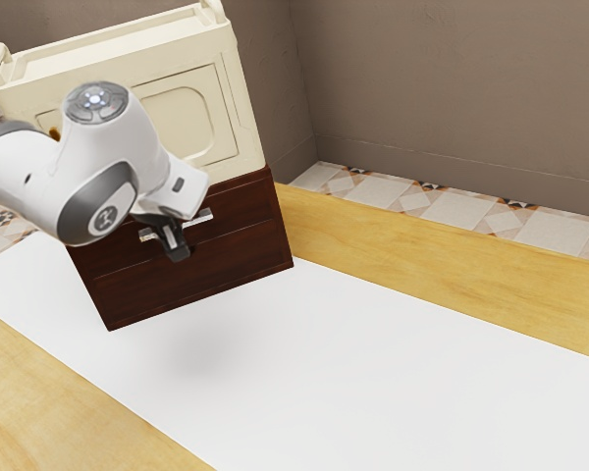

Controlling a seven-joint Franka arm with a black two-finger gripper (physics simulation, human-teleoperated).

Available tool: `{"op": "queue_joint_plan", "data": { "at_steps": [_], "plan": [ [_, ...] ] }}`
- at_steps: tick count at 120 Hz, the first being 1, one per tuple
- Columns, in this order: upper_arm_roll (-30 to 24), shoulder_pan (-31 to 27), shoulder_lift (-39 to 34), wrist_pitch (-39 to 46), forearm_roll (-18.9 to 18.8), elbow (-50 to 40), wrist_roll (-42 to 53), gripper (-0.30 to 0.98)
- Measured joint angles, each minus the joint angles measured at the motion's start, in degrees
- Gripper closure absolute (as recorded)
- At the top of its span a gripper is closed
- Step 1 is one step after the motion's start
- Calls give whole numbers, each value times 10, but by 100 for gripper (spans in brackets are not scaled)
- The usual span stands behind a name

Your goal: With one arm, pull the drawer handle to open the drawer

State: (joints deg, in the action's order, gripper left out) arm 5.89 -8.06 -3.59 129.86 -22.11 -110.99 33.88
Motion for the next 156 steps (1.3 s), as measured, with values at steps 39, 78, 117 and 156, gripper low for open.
{"op": "queue_joint_plan", "data": {
  "at_steps": [39, 78, 117, 156],
  "plan": [
    [11, -1, 7, 22, -2, 0, -8, 32],
    [12, -4, 19, 41, -3, 1, -12, 34],
    [10, -3, 22, 44, -2, 0, -17, 43],
    [6, -2, 16, 34, 4, -8, -23, 46]
  ]
}}
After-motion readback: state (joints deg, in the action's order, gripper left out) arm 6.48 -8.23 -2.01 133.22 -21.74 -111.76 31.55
